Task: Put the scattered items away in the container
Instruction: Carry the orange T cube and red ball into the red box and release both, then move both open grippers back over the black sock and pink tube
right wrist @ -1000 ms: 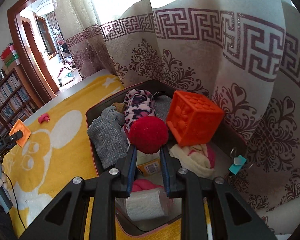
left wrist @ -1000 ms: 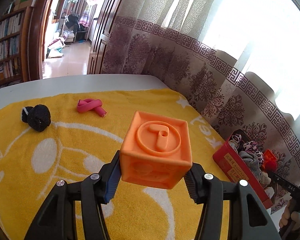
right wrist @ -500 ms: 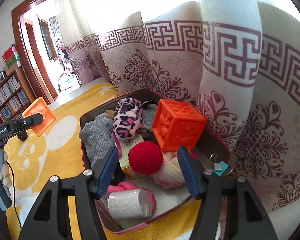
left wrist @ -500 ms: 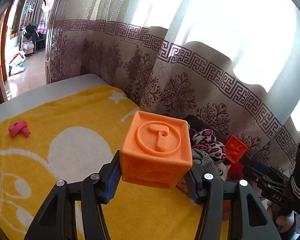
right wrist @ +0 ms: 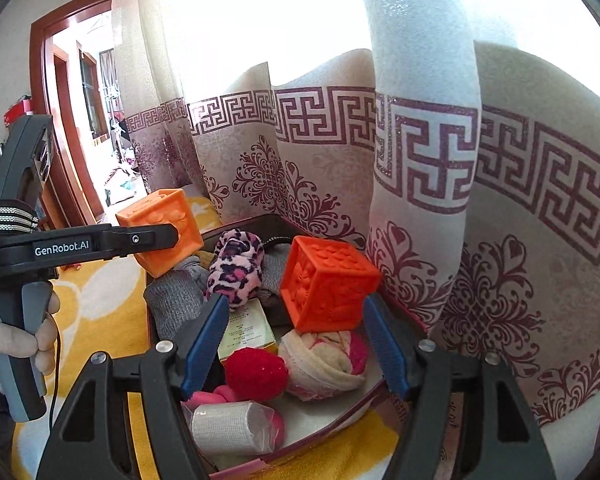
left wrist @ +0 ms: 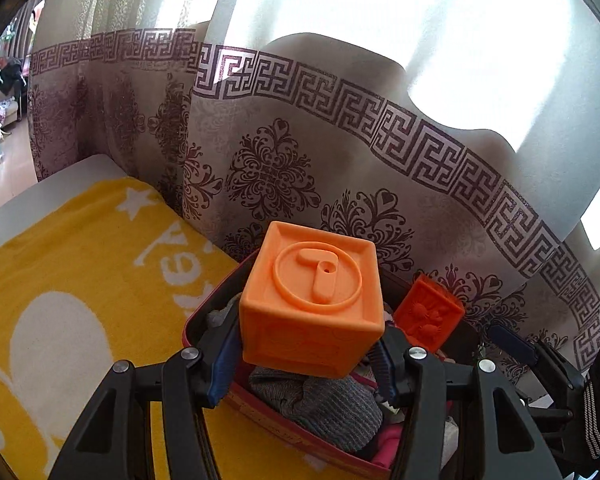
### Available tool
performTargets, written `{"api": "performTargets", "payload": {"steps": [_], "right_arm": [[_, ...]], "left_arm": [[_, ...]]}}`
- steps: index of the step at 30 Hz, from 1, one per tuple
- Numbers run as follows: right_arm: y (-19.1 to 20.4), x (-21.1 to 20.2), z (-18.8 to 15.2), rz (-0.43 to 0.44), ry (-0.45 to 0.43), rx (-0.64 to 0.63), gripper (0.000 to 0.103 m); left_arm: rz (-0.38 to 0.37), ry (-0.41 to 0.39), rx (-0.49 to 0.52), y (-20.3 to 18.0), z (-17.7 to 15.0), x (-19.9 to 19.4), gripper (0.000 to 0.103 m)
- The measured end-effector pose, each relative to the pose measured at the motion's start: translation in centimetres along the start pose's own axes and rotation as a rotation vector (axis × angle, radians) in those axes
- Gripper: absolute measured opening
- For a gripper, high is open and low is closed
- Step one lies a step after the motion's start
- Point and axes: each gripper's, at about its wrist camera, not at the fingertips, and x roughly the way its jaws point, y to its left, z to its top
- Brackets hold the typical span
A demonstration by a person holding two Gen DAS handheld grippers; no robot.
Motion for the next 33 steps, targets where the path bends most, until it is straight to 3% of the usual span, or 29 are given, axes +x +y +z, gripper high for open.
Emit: {"api": "performTargets", "payload": {"steps": [4,8,23,30,33], "right_arm": [[-0.2,0.0,-0.1,0.007,-0.010,0.015,0.073],[-0.1,0.0,0.0,0.011,-0.017,0.030,0.073],[0.5,-0.3,0.2,0.026,-0.040,0.047,0.073],[1.1,-0.2,0.3,0.039,-0.036,0.055,0.075],[1.8,-0.3,0.3,0.046,-0.041,0.044,0.077]], "left_arm": [[-0.011,0.046,0.007,0.1,0.3,2.1,0.058],[-0.038,0.073,0.005,0.1,-0.2,3.1,0.078],[-0.061,0.067,-0.020,0.9,-0.9,1.7,0.078],[-0.062,0.028,-0.032,1.6,-1.4,-0.9,0.078],[-0.044,0.008,-0.048,2.3,-1.7,-1.9,0.088]]}}
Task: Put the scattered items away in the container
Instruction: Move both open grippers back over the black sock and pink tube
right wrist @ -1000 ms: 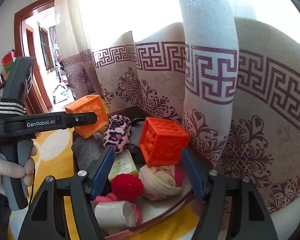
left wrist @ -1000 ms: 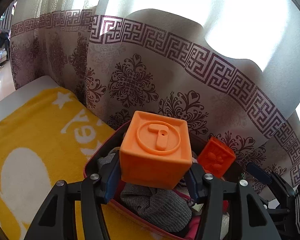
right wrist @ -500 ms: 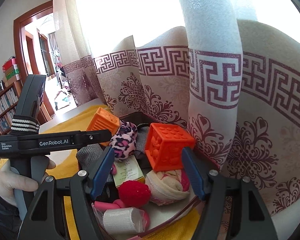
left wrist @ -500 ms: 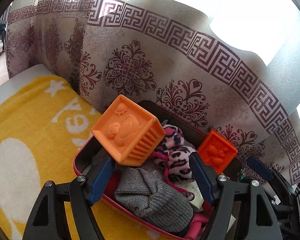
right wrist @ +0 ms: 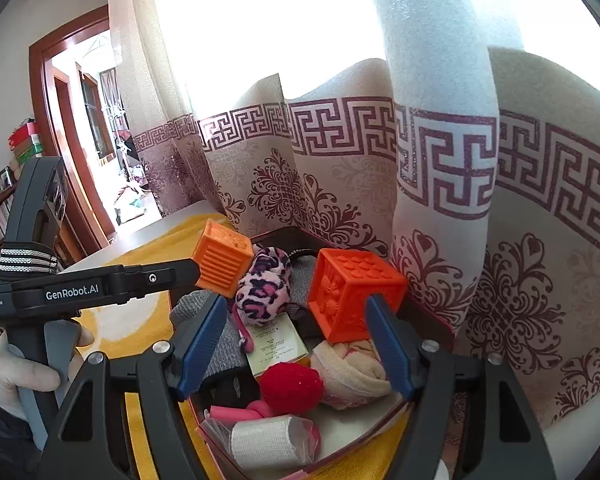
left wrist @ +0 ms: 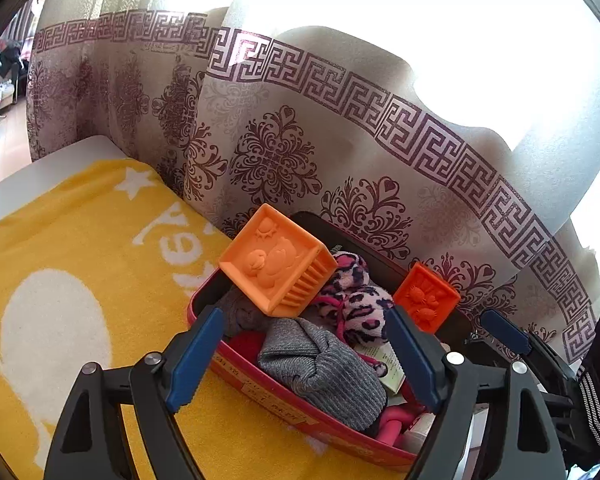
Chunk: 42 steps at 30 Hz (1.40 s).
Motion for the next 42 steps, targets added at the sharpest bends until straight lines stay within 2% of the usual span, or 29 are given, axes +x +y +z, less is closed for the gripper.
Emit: {"api": "performTargets", "payload": {"steps": [6,10,19,26,31,35,42], "right_arm": [[2.2,0.2,0.5,0.052,0.002,-0.013,0.078],[4.6,1.1,0.9,0.120,0.028,-0.019,0.079],[13.2,4.4,0.9,0.296,0.136,-0.110,0.079],[19.2,7.3,0.7,0.379,0.214,-0.168,0.079],[22.7,9.9,0.5,0.414,0.279,-0.192,0.079],[24.6,11.6,0.5,0.423,0.301,-0.188,0.079],[26.1,14.1,-1.2,0.412,0.332,-0.187,0.079]], "left_arm": [[0.034,-0.030,-0.034,2.0,-0.6,-2.4,0.088],[0.103,-0.054,-0.073,4.3,-1.5,-4.6,0.088],[0.268,-0.130,-0.270,13.5,-4.7,-11.7,0.088],[0.417,-0.183,-0.415,21.1,-7.8,-16.8,0.088],[0.529,-0.186,-0.483,25.7,-9.1,-18.7,0.088],[0.591,-0.187,-0.534,28.9,-9.5,-19.7,0.088],[0.631,-0.170,-0.556,31.6,-8.8,-19.1,0.088]]}}
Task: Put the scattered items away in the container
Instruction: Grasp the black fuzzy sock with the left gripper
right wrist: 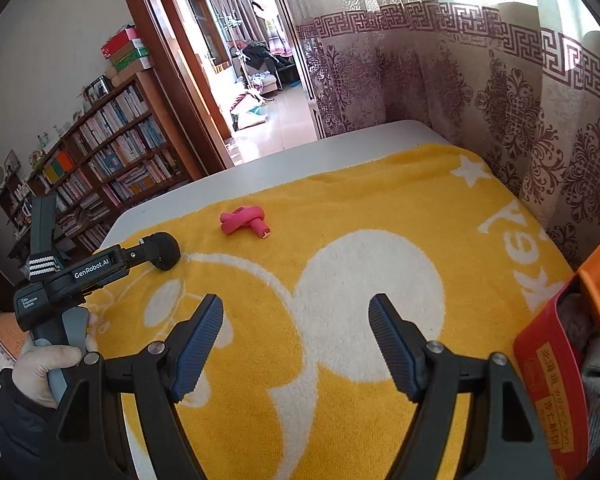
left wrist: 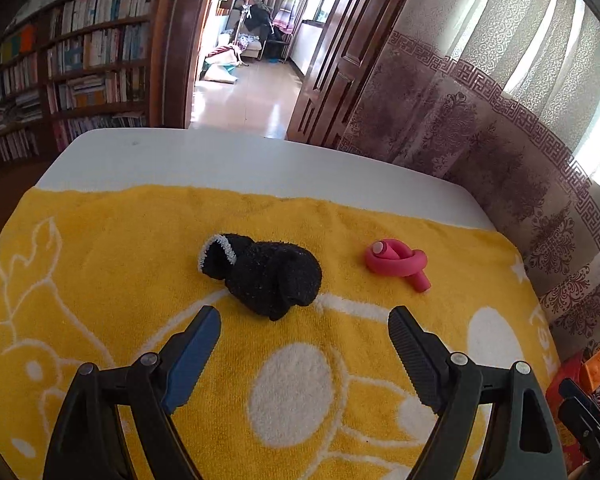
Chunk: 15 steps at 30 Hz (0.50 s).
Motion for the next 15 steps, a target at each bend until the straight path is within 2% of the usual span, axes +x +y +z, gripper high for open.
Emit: {"api": "performTargets", "payload": {"steps": [3,10,15], "right_arm": [[-0.5,0.9,-0.7,-0.011,0.012,0.009,0.079],[-0.3,2.5,-1.8,-0.043,0.027,-0.035,0.079],[0.5,3.0,-2.4,-0.057,0.024,-0.092,0.079]], "left_arm": [[0.020,0.015,-0.002,-0.1,0.7,1.4,0.088],[0.154,-0.001,0.000,0.3,1.9,4.0,0.088],[0.145,0.012,-0.007,1.0,1.3,6.3,0.087]]}}
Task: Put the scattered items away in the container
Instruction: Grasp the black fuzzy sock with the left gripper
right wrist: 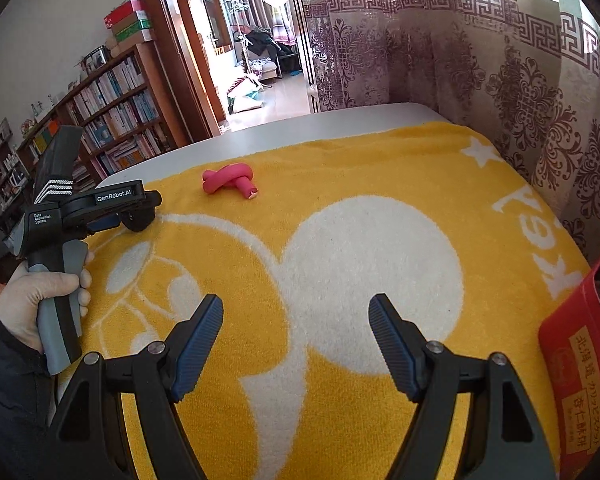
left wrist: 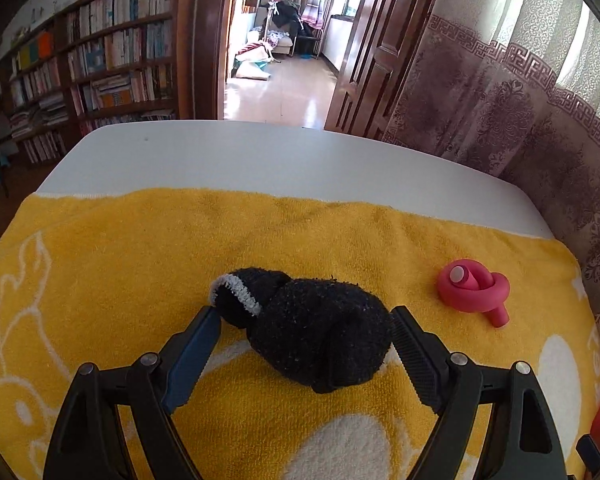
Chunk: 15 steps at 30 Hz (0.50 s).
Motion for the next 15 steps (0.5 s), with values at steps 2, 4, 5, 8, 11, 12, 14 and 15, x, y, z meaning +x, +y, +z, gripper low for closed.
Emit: {"api": "performTargets", "payload": {"steps": [2,4,5,8,11,12,14,15], "right_arm": [[0.0,0.2,-0.1,-0.002,0.002,-0.001,0.079],[0.0,0.6,-0.2,-0.002,0.014,0.003,0.079],[0.0,0.8,-0.3,-0.004,0.019,0.002,0.079],[-0.1,0.9,-0.4,-0.005,0.020,0.004,0.079],[-0.3,0.8,-0.4,-0.005,0.014,0.014,0.079],[-0.4,0.8,-0.4,-0.005,0.015,0.017,0.079],[-0.6,1.0,-0.2,-0.006,0.023,0.026,0.079],[-0.6,1.2,-0.1,-0.001,0.035,0.033,0.079]], "left_arm": [[-0.026,-0.018,0.005,0.0,0.1,-0.3,0.079],[-0.079,-0.017,-0.018,0.6,0.1,-0.2,0.069],[-0.098,-0.024,-0.036,1.0,0.1,-0.3,0.066],[-0.134,-0.029,-0.057,1.7,0.0,-0.6,0.064],[-0.149,-0.036,-0.062,1.8,0.0,-1.0,0.064],[-0.157,-0.040,-0.063,1.7,0.0,-1.2,0.064],[-0.175,-0.051,-0.063,1.6,0.0,-1.7,0.064],[-0.182,-0.054,-0.062,1.6,0.1,-1.9,0.064]]}}
